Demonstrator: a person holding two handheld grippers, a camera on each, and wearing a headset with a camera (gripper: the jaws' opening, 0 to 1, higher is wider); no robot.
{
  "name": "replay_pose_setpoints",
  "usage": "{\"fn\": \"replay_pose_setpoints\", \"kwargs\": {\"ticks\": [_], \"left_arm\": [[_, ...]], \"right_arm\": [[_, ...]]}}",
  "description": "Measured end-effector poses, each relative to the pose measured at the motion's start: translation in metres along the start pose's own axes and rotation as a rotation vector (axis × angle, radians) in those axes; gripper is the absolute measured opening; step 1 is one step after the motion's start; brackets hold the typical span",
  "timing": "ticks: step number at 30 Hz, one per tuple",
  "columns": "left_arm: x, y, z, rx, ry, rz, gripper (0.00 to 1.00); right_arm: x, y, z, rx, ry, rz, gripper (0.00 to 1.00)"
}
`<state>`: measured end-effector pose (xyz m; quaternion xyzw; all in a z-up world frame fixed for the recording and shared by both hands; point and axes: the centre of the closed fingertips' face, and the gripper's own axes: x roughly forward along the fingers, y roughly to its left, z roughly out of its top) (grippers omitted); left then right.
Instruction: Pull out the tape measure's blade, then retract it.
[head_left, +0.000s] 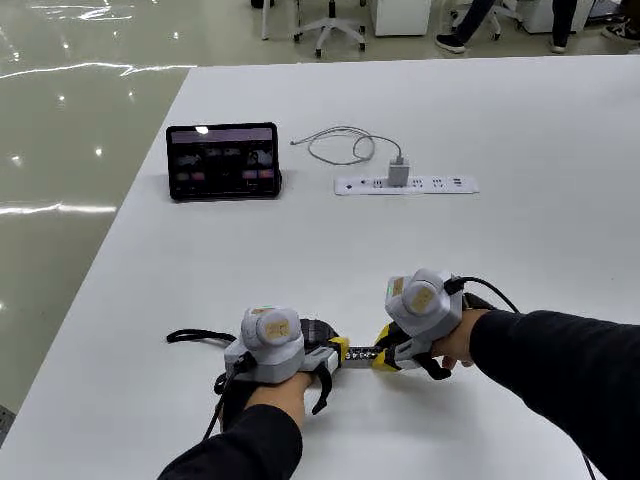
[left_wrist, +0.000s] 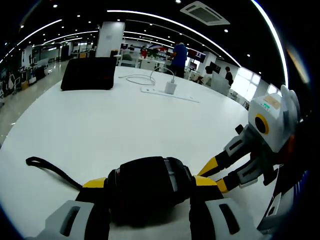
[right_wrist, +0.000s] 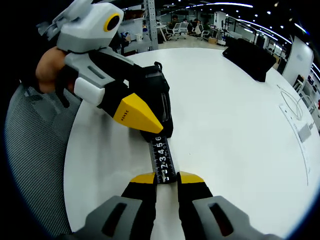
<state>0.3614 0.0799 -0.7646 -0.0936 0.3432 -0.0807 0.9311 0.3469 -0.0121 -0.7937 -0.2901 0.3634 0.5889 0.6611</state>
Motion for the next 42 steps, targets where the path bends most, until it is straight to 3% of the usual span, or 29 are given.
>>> {"fn": "replay_pose_setpoints", "kwargs": {"ticks": [24, 42], "left_arm": [[-0.002, 0.0, 0.0, -0.004, 0.006, -0.029, 0.6], [-0.001, 0.0, 0.0, -0.016, 0.008, -0.027, 0.6]], "right_arm": [[0.015, 0.002, 0.019, 0.011, -0.034, 0.004, 0.12], [0.022, 0.005, 0.03, -0.016, -0.011, 0.016, 0.12]]}}
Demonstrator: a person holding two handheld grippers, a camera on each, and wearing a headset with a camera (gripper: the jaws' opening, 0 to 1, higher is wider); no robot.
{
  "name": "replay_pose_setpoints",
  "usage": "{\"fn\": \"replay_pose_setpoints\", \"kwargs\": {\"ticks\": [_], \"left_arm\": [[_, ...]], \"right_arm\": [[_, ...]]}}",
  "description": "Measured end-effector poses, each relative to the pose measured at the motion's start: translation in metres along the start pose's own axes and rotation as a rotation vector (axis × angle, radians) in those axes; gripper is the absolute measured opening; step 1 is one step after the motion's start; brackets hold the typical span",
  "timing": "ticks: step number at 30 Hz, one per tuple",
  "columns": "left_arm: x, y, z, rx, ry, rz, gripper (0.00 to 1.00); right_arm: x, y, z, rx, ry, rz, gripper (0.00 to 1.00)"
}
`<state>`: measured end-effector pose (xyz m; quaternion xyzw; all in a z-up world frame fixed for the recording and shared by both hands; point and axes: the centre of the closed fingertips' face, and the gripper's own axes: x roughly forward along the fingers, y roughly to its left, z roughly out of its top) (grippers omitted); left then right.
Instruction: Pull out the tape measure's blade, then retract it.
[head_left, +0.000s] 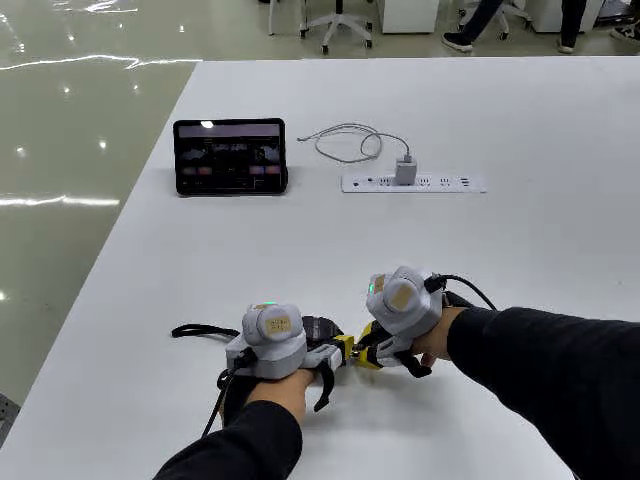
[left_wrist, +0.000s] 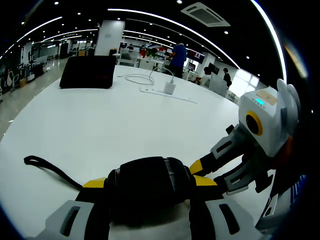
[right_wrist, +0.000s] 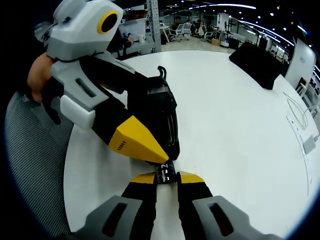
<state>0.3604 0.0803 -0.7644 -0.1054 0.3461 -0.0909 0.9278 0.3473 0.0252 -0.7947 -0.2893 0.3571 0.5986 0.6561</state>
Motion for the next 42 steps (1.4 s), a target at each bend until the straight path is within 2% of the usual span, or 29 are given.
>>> {"fn": "replay_pose_setpoints", "kwargs": {"ticks": [12, 16, 23, 32, 34, 42], "left_arm": [[0.0, 0.0, 0.0, 0.0, 0.002, -0.001, 0.6], [0.0, 0.0, 0.0, -0.002, 0.0, 0.002, 0.6], [0.0, 0.0, 0.0, -0.007, 0.001, -0.002, 0.6], [0.0, 0.0, 0.001, -0.011, 0.0, -0.003, 0.6], [0.0, 0.0, 0.001, -0.011, 0.003, -0.006, 0.6], [-0.001, 0.0, 0.001, -0.009, 0.005, -0.007, 0.6]], "right_arm": [[-0.003, 0.001, -0.002, -0.01, -0.024, -0.024, 0.12], [-0.005, 0.001, -0.006, -0.014, -0.018, -0.028, 0.12], [-0.001, 0.003, 0.0, -0.069, -0.025, -0.023, 0.1], [0.002, 0.003, 0.006, -0.027, -0.039, -0.026, 0.1], [0.003, 0.005, 0.008, -0.043, -0.037, -0.026, 0.1], [0.003, 0.004, 0.006, -0.009, -0.04, -0.025, 0.11]]}}
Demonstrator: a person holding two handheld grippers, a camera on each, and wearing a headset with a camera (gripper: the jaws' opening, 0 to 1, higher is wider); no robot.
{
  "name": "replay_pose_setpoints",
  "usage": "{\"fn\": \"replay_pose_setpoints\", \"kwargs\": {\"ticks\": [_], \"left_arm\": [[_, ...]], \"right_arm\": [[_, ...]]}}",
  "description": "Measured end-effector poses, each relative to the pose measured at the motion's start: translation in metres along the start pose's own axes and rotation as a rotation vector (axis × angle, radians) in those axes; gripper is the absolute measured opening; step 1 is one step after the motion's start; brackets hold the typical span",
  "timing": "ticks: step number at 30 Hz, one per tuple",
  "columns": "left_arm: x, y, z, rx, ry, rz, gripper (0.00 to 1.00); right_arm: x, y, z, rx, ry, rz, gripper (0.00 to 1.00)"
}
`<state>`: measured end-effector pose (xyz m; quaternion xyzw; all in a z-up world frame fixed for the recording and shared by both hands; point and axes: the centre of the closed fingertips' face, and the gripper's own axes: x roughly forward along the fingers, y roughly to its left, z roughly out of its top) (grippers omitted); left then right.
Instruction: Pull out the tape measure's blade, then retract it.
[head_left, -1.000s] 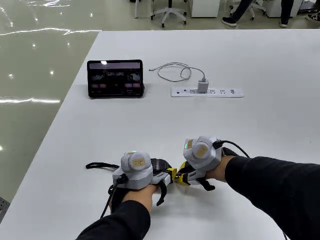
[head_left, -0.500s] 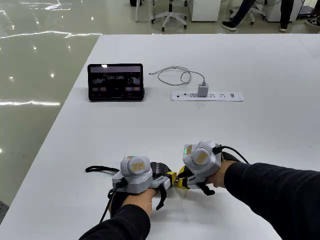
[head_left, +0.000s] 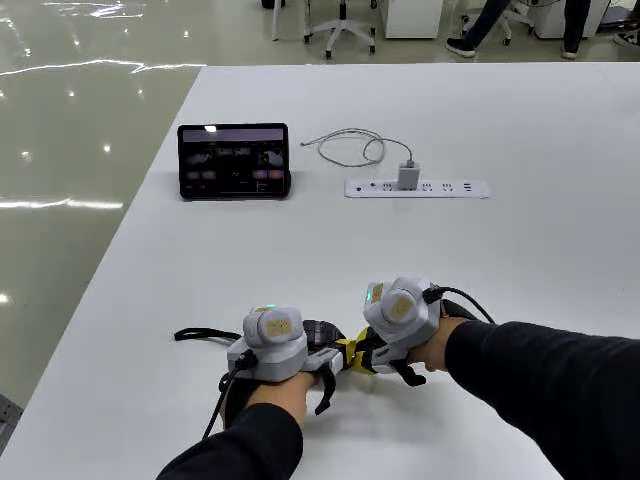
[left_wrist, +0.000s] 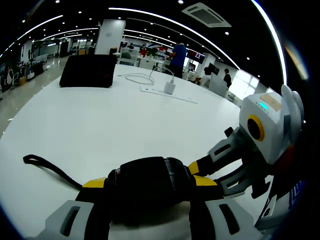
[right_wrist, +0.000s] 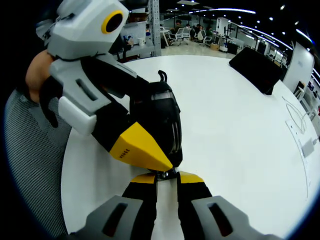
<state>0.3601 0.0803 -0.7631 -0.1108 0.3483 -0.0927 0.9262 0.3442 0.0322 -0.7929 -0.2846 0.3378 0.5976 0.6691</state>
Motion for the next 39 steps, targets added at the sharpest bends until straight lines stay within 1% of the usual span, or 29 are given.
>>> {"fn": "replay_pose_setpoints", "kwargs": {"ticks": [5, 10, 13, 15, 18, 22, 24, 25, 26, 27, 28, 29, 30, 31, 32, 33, 34, 35, 36, 37, 38, 39], "left_arm": [[0.0, 0.0, 0.0, -0.007, 0.004, -0.006, 0.6], [0.0, 0.0, 0.0, -0.003, -0.003, -0.005, 0.6], [0.0, 0.0, 0.0, -0.003, 0.002, -0.007, 0.61], [0.001, 0.0, 0.0, -0.001, -0.002, -0.005, 0.61], [0.0, -0.001, 0.0, 0.009, -0.013, -0.003, 0.62], [0.0, -0.001, 0.001, 0.014, -0.002, -0.004, 0.62], [0.0, -0.002, 0.0, 0.029, 0.0, -0.007, 0.62], [-0.001, -0.002, 0.002, 0.049, -0.023, -0.017, 0.62], [-0.001, -0.002, 0.002, 0.062, -0.025, -0.016, 0.62], [-0.001, -0.002, 0.001, 0.093, -0.024, -0.011, 0.63], [-0.001, -0.001, 0.001, 0.089, -0.025, -0.004, 0.65], [-0.001, -0.001, 0.002, 0.086, -0.031, -0.008, 0.7], [-0.001, -0.001, 0.003, 0.082, -0.035, -0.015, 0.73], [-0.001, 0.001, 0.004, 0.081, -0.039, -0.012, 0.76], [-0.002, 0.005, 0.007, 0.083, -0.049, -0.006, 0.8], [-0.001, 0.008, 0.007, 0.076, -0.05, -0.004, 0.85], [-0.002, 0.009, 0.005, 0.055, -0.04, -0.009, 0.89], [-0.001, 0.013, 0.004, 0.046, -0.03, -0.009, 0.95], [-0.001, 0.016, 0.004, 0.052, -0.031, 0.003, 1.0], [-0.002, 0.019, 0.004, 0.078, -0.032, 0.007, 1.0], [-0.004, 0.02, 0.006, 0.086, -0.037, 0.004, 1.0], [-0.005, 0.021, 0.005, 0.082, -0.031, -0.001, 1.0]], "right_arm": [[0.0, 0.0, 0.0, 0.023, -0.005, -0.005, 0.11], [0.0, 0.0, -0.001, 0.027, -0.001, -0.012, 0.11], [0.001, 0.0, -0.001, 0.013, 0.006, -0.011, 0.11], [0.001, 0.001, -0.001, -0.016, 0.011, -0.022, 0.11], [0.001, 0.0, -0.001, 0.01, 0.014, -0.027, 0.12], [0.001, 0.0, -0.001, 0.016, 0.014, -0.031, 0.12], [0.001, 0.0, -0.001, 0.01, 0.018, -0.032, 0.12], [0.001, 0.001, -0.001, -0.004, 0.019, -0.033, 0.12], [0.0, 0.002, 0.0, -0.012, 0.02, -0.033, 0.12], [-0.001, 0.002, 0.0, -0.018, 0.018, -0.033, 0.12], [-0.002, 0.003, 0.0, -0.018, 0.016, -0.031, 0.13], [-0.003, 0.004, 0.0, -0.009, 0.011, -0.023, 0.15], [-0.003, 0.006, -0.001, 0.015, 0.012, -0.015, 0.16], [-0.003, 0.006, -0.002, 0.024, 0.02, -0.013, 0.18], [-0.004, 0.005, -0.003, 0.021, 0.022, -0.02, 0.18], [-0.004, 0.005, -0.003, 0.022, 0.021, -0.022, 0.18], [-0.005, 0.006, -0.003, 0.026, 0.019, -0.019, 0.19], [-0.006, 0.006, -0.003, 0.034, 0.015, -0.021, 0.21], [-0.006, 0.005, -0.003, 0.037, 0.014, -0.023, 0.24], [-0.006, 0.004, -0.003, 0.04, 0.015, -0.03, 0.27], [-0.008, 0.003, -0.003, 0.036, 0.015, -0.034, 0.28], [-0.009, 0.003, -0.003, 0.035, 0.009, -0.036, 0.3]]}}
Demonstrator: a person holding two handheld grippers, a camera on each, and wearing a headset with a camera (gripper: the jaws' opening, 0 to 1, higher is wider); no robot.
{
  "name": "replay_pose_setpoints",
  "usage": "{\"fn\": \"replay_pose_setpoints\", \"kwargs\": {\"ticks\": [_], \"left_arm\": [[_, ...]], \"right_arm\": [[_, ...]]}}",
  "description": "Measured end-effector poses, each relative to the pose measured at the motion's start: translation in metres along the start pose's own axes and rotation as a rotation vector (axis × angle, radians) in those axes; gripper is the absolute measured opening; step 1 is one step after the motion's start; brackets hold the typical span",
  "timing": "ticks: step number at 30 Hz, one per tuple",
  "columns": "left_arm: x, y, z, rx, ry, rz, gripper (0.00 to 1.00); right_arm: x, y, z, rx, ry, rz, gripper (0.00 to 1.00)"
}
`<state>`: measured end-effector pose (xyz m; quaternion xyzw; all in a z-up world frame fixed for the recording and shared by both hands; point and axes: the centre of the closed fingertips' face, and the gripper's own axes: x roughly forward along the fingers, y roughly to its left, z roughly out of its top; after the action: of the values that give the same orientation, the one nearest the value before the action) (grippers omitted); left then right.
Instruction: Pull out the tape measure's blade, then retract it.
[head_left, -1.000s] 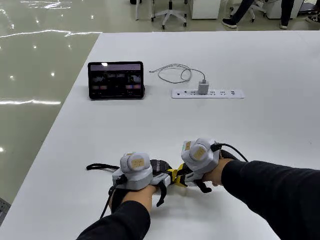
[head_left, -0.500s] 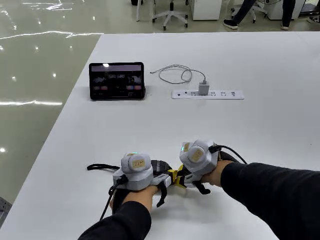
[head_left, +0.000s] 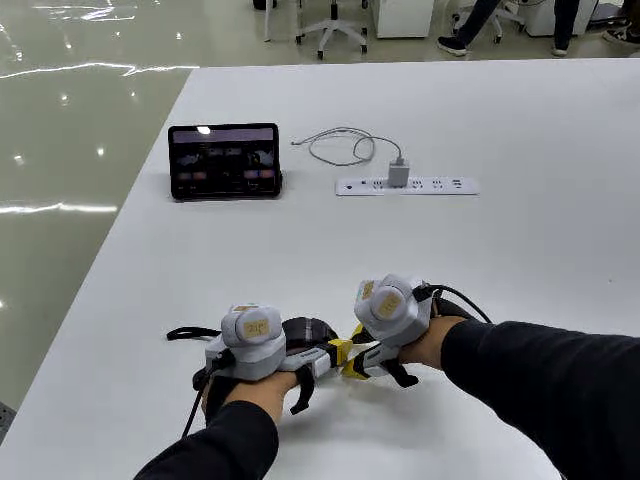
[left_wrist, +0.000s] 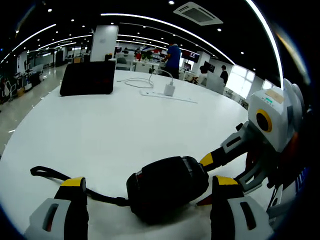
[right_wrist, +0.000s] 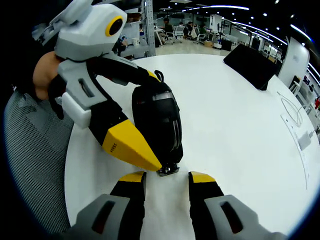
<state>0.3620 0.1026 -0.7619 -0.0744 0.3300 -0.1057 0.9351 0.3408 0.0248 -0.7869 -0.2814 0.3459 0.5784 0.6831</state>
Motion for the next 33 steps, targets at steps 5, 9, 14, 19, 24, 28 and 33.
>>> {"fn": "replay_pose_setpoints", "kwargs": {"ticks": [5, 9, 14, 19, 24, 28, 33], "left_arm": [[-0.006, -0.003, 0.0, -0.049, 0.006, -0.061, 1.0], [-0.01, -0.001, 0.0, 0.043, 0.004, -0.064, 1.0], [-0.018, -0.015, 0.001, 0.108, 0.023, -0.165, 1.0], [-0.026, -0.015, 0.003, 0.198, 0.02, -0.2, 1.0], [-0.031, -0.014, 0.0, 0.229, 0.042, -0.259, 1.0], [-0.035, -0.016, -0.003, 0.3, 0.058, -0.302, 1.0], [-0.04, -0.008, -0.005, 0.347, 0.069, -0.309, 1.0]], "right_arm": [[-0.007, -0.002, 0.0, 0.022, -0.011, -0.006, 0.36], [-0.015, -0.004, 0.0, 0.055, -0.03, -0.022, 0.41], [-0.026, -0.001, -0.004, 0.088, -0.054, -0.04, 0.47], [-0.039, 0.0, -0.007, 0.132, -0.094, -0.069, 0.52], [-0.051, 0.001, -0.015, 0.157, -0.118, -0.095, 0.54], [-0.063, 0.001, -0.016, 0.157, -0.149, -0.12, 0.56], [-0.08, 0.006, -0.025, 0.184, -0.188, -0.137, 0.59]]}}
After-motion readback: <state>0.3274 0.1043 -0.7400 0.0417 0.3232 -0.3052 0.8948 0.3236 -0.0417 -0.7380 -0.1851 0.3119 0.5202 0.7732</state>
